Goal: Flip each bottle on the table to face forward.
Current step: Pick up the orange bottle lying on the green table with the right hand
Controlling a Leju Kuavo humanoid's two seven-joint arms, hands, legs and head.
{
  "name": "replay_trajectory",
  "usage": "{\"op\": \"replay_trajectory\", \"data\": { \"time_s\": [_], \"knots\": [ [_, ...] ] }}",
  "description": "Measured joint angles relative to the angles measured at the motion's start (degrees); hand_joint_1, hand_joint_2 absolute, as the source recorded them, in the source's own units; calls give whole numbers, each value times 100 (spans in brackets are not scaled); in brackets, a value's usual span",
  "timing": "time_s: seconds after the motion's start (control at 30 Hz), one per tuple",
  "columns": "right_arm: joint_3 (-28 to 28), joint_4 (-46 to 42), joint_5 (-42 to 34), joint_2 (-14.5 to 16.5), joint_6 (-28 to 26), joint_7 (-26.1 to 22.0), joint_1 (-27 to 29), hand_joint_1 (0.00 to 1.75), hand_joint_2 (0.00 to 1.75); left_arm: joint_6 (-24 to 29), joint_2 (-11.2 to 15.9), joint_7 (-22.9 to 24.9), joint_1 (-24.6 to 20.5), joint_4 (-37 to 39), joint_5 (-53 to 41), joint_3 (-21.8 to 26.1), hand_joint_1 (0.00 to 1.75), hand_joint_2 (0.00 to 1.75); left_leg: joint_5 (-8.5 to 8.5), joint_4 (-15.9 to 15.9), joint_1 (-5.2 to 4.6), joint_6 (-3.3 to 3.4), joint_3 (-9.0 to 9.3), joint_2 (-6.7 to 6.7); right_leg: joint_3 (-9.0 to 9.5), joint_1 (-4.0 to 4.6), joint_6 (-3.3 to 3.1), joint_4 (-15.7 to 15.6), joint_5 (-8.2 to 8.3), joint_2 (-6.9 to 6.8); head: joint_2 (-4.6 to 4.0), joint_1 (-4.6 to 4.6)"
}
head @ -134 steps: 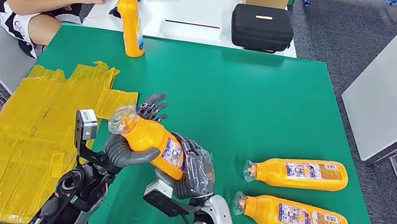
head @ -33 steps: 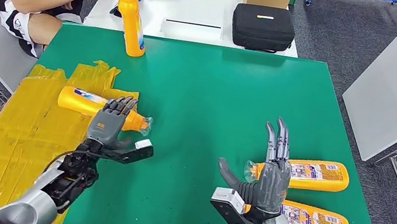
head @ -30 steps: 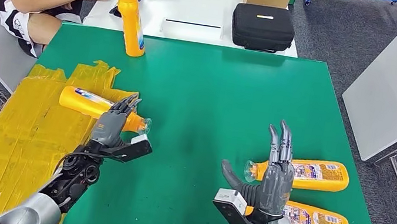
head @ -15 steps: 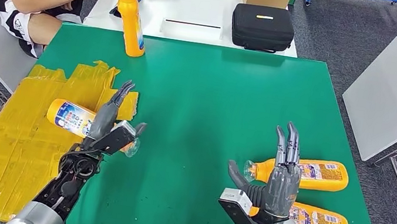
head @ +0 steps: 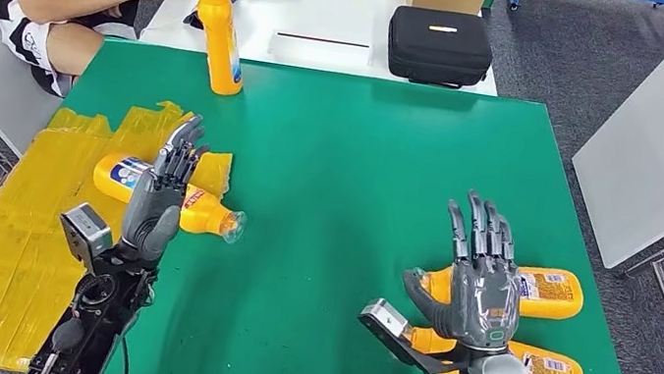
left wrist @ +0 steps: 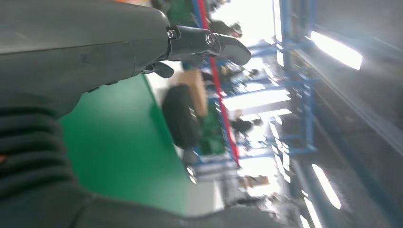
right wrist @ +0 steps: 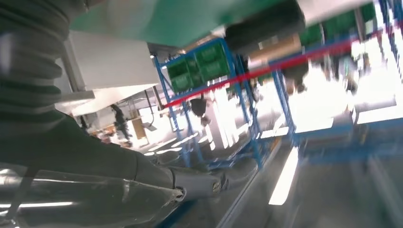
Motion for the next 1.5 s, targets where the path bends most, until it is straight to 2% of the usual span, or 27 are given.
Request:
{"op": "replay_trajectory", "data": {
  "time_s": [0.27,0.5,0.67,0.87,1.2,1.5],
  "knots": [
    [185,-141,-678,-1233,1208,-50,-453,0,175,-432,-9,0,190,-506,138,-3,0,175,2,3,-1,2,2,-3,1,0,2,0,2,-4,0,-1],
    [-22,-219,-1274,-1905,2059,-297,-646,0,175,-569,-22,0,337,-821,216,-93,0,175,1,3,0,3,0,-9,1,1,3,0,2,-5,0,-2],
    [-131,-215,-1446,-2168,2645,-402,-676,0,175,-588,-22,0,372,-857,217,-179,0,175,1,3,-1,3,-1,-9,1,0,3,-1,2,-5,0,-1],
    [-237,194,-1673,-2481,3439,-505,-1013,0,175,-679,-59,0,339,-807,295,-312,0,175,3,4,-3,5,1,-8,2,-1,6,-1,4,-4,0,-1],
    [-226,838,-2010,-3032,3829,-612,-1372,0,175,-698,-99,0,275,-615,349,-443,0,175,2,6,-3,8,-2,-10,0,-1,7,-1,5,-5,0,-2],
    [-167,1053,-2022,-3163,3867,-612,-1382,0,175,-698,-109,0,270,-545,363,-444,0,175,2,6,-2,8,-1,-9,1,-1,7,-1,5,-5,0,-3]
  ]
}}
